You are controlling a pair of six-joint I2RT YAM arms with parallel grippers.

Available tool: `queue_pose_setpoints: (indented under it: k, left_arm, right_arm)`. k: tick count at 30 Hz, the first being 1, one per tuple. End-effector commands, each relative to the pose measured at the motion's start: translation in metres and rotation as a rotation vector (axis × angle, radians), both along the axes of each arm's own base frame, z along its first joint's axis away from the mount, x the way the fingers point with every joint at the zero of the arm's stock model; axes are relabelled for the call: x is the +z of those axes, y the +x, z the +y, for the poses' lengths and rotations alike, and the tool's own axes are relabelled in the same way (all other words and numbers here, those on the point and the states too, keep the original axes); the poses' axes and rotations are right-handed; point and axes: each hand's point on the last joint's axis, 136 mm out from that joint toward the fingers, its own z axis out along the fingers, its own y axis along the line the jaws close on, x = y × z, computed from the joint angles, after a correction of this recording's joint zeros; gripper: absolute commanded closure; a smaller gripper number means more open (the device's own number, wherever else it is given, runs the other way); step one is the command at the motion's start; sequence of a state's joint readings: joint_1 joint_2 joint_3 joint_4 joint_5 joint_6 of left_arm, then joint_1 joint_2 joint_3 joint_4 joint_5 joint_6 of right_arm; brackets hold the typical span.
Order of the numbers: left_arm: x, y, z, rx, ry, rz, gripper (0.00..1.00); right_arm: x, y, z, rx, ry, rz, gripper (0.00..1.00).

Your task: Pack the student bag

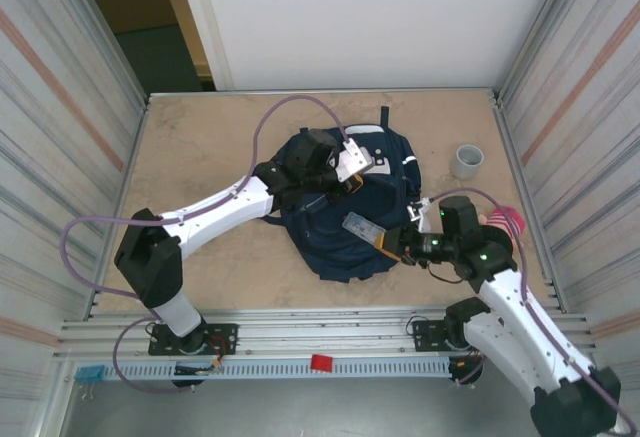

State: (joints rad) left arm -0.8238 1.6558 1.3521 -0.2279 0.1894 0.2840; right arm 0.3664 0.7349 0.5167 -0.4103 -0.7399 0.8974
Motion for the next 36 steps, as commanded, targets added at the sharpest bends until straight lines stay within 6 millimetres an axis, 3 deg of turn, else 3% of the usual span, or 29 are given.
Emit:
queue_pose_setpoints:
  k: [1, 10, 14, 16, 19, 25, 31, 36]
  left_arm:
    - [0.065, -0.002, -0.013, -0.045, -0.171, -0.060, 1.00]
    - [0.083, -0.028, -0.020, -0.135, -0.216, -0.074, 1.00]
    - [0.085, -0.029, -0.018, -0.125, -0.233, -0.073, 1.00]
    - [0.087, -0.029, -0.017, -0.119, -0.239, -0.074, 1.00]
    - [0.085, -0.027, -0.014, -0.096, -0.238, -0.075, 1.00]
    - [0.076, -0.013, -0.009, -0.031, -0.241, -0.048, 1.00]
    - [0.072, -0.001, -0.008, 0.007, -0.254, -0.021, 1.00]
    - [0.072, 0.004, -0.009, 0.019, -0.265, -0.001, 1.00]
  right_arm:
    - [0.021, 0.037, 0.017, -0.068, 0.071, -0.083, 0.88]
    - [0.007, 0.082, 0.038, -0.106, 0.050, 0.006, 0.82]
    - [0.003, 0.105, 0.027, -0.195, 0.024, 0.017, 0.69]
    - [-0.001, 0.112, 0.018, -0.239, 0.024, 0.035, 0.66]
    - [-0.002, 0.117, 0.001, -0.305, 0.013, 0.037, 0.53]
    - [0.008, 0.098, -0.024, -0.391, -0.009, -0.002, 0.52]
    - [-0.014, 0.062, -0.032, -0.428, -0.076, 0.022, 0.49]
    - [-0.015, 0.049, -0.019, -0.443, -0.009, 0.014, 0.59]
